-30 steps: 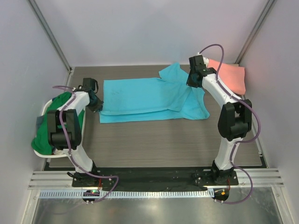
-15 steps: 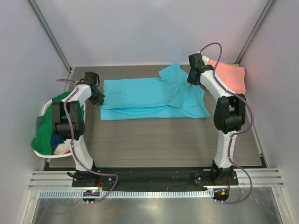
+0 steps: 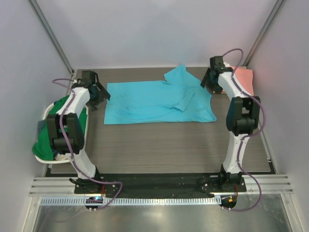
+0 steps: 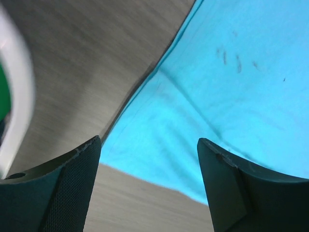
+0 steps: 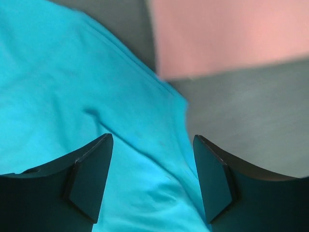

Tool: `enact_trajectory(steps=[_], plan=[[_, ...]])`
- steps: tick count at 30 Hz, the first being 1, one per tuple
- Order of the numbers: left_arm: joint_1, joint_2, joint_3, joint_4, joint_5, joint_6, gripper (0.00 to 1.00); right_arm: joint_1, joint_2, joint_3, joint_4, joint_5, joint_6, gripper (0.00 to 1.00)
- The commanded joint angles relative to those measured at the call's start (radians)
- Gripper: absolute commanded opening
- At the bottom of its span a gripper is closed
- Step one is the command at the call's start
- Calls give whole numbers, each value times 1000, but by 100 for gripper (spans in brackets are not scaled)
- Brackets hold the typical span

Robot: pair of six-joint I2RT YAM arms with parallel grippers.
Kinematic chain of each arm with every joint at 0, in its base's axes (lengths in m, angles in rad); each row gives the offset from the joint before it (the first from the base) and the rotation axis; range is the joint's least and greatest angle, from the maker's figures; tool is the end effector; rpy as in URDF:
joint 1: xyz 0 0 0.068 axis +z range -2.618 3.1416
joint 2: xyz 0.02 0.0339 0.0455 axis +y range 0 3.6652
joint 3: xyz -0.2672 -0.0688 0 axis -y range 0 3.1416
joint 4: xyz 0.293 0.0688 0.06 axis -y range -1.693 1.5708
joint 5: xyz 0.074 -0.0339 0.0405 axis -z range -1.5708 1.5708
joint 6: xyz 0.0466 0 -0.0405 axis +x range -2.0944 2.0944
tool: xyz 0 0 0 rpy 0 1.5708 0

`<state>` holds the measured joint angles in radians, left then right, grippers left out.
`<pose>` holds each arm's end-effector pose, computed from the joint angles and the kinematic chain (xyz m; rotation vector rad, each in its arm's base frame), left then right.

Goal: Fold and stack the t-shirts

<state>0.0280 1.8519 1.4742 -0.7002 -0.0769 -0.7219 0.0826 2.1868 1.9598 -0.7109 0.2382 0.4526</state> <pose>0.4453 0.0161 0.2118 -0.9942 2.4561 -0.1308 0.5430 0.0339 0.2279 0.5496 2.4107 -0.0712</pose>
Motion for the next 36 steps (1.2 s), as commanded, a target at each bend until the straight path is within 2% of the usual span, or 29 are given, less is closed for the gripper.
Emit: enact_trajectory(steps=[1,2,4,5,8,11,16,27,29,31,32,33,34,35,36], plan=[[6,-176,-144,11,22,-14,81,-7,-281,-275,71,-54,27,73],[7,-204,-188,45,28,-23,80,-9,-370,-418,92,-77,35,73],[4,-258,-314,82,35,-50,79,-26,-458,-553,151,-106,58,73],[1,-304,-352,118,38,-56,79,-32,-535,-687,177,-169,89,73],[3,-356,-481,184,35,-76,78,-64,-622,-913,289,-296,138,72],[1,-373,-560,237,32,-89,77,-69,-659,-1044,366,-365,152,69],[1,-332,-611,300,52,-96,76,-101,-602,-1095,425,-398,149,67],[1,-246,-632,387,12,-120,73,-181,-533,-1085,496,-395,155,61],[1,-214,-632,409,20,-131,67,-181,-521,-1087,504,-401,159,58],[1,-192,-631,422,31,-140,60,-181,-504,-1089,519,-408,159,47],[3,-174,-629,436,34,-143,51,-181,-499,-1087,524,-410,164,42],[1,-165,-626,442,40,-145,45,-181,-490,-1087,539,-419,166,27],[1,-157,-621,449,46,-145,37,-181,-489,-1089,550,-425,170,19],[1,-145,-606,453,60,-145,21,-181,-483,-1085,557,-431,173,13],[1,-142,-595,452,68,-145,13,-181,-475,-1081,564,-436,178,3]])
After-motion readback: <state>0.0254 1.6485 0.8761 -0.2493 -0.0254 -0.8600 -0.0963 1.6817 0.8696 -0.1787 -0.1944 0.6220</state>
